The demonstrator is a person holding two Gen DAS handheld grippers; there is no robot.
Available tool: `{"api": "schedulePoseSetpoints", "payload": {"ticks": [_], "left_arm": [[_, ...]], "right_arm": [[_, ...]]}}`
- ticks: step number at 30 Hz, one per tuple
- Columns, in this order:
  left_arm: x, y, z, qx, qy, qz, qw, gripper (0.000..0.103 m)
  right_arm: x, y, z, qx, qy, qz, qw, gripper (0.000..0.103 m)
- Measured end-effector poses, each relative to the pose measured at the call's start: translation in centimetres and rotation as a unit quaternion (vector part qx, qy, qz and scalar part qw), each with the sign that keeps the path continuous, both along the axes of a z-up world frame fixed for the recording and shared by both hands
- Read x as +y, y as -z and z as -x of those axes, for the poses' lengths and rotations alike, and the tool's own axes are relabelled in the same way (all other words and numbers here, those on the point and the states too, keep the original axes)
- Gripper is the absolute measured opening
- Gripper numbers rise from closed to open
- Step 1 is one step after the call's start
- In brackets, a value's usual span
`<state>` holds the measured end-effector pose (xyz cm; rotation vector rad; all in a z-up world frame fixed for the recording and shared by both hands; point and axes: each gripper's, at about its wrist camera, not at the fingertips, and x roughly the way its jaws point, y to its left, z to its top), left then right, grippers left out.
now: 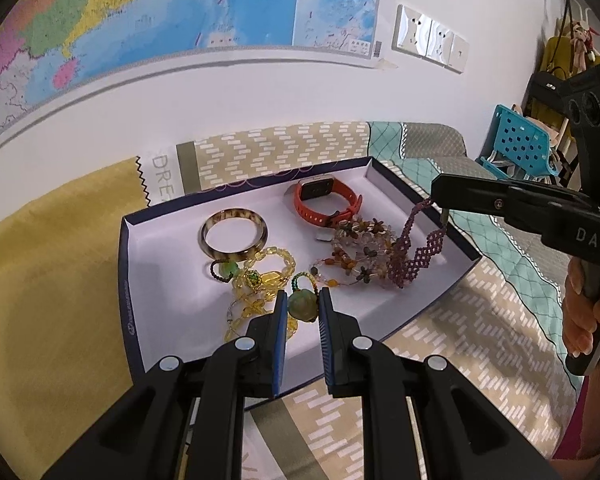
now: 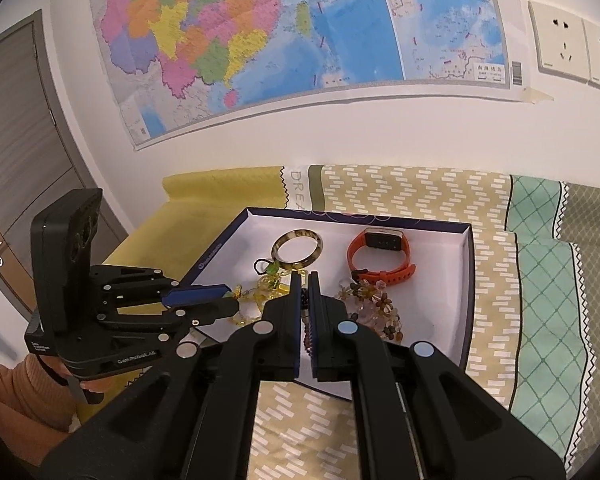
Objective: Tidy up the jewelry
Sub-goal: 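Carry the green ring into the box with the left tool while the right tool lowers the maroon bracelet there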
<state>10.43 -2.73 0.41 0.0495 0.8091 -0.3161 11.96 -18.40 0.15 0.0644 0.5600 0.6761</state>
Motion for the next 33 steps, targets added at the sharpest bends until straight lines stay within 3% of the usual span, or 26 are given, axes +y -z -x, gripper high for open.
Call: {"api": "schedulePoseSetpoints", "payload": {"ticks": [33], "left_arm": [[-0.4,2.9,-3.2,0.039,-0.019,-0.027,0.9987,0.014]], "right_arm": [[-0.4,2.6,-4.6,0.042,0.043,0.015,0.998,0.004]]}}
